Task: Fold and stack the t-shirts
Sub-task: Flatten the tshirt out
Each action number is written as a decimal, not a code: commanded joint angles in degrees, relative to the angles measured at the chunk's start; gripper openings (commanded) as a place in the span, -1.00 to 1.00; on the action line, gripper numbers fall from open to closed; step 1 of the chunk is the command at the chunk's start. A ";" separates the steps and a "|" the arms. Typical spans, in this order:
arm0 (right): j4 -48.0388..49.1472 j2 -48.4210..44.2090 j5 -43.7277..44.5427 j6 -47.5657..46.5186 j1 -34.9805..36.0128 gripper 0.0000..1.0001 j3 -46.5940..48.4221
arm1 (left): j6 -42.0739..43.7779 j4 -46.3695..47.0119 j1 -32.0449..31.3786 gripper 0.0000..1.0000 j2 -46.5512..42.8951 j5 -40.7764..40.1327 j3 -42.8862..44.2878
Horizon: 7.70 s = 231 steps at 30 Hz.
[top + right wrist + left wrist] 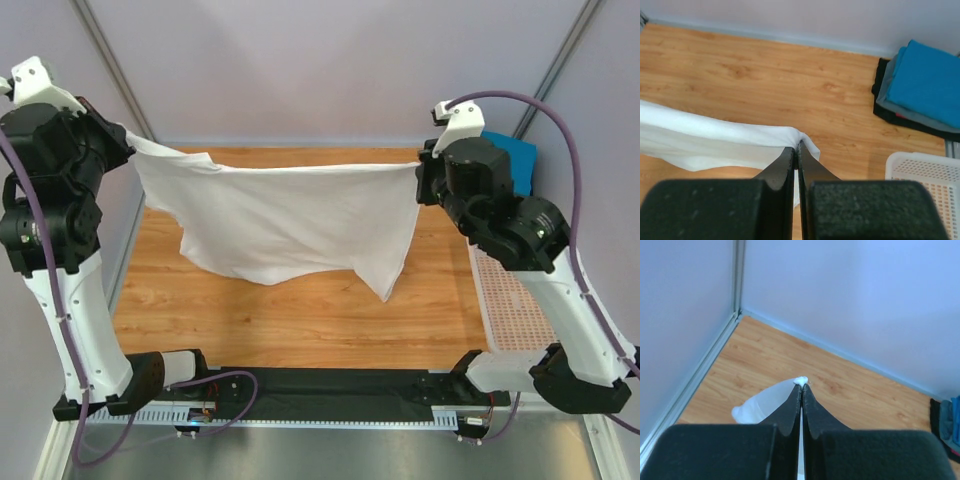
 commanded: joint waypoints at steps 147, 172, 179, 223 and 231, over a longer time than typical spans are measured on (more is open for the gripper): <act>14.28 25.91 -38.75 8.35 -34.13 -0.03 -31.65 | -18.31 8.81 -16.15 0.76 15.92 -5.03 -51.43; 19.39 35.31 -26.09 6.16 -31.75 -0.38 -31.05 | -18.93 17.07 -16.15 0.58 13.70 -3.36 -65.97; 19.48 36.45 -27.06 5.81 -31.67 -0.60 -30.78 | -19.19 17.60 -16.15 0.57 16.25 -3.10 -65.80; 12.18 38.83 -21.97 5.28 -31.75 -0.99 -25.42 | -19.72 15.76 -16.06 0.52 25.57 -5.73 -60.44; 10.86 37.51 -17.83 5.10 -31.93 -0.99 -24.98 | -19.46 14.97 -16.06 0.52 26.10 -6.96 -59.82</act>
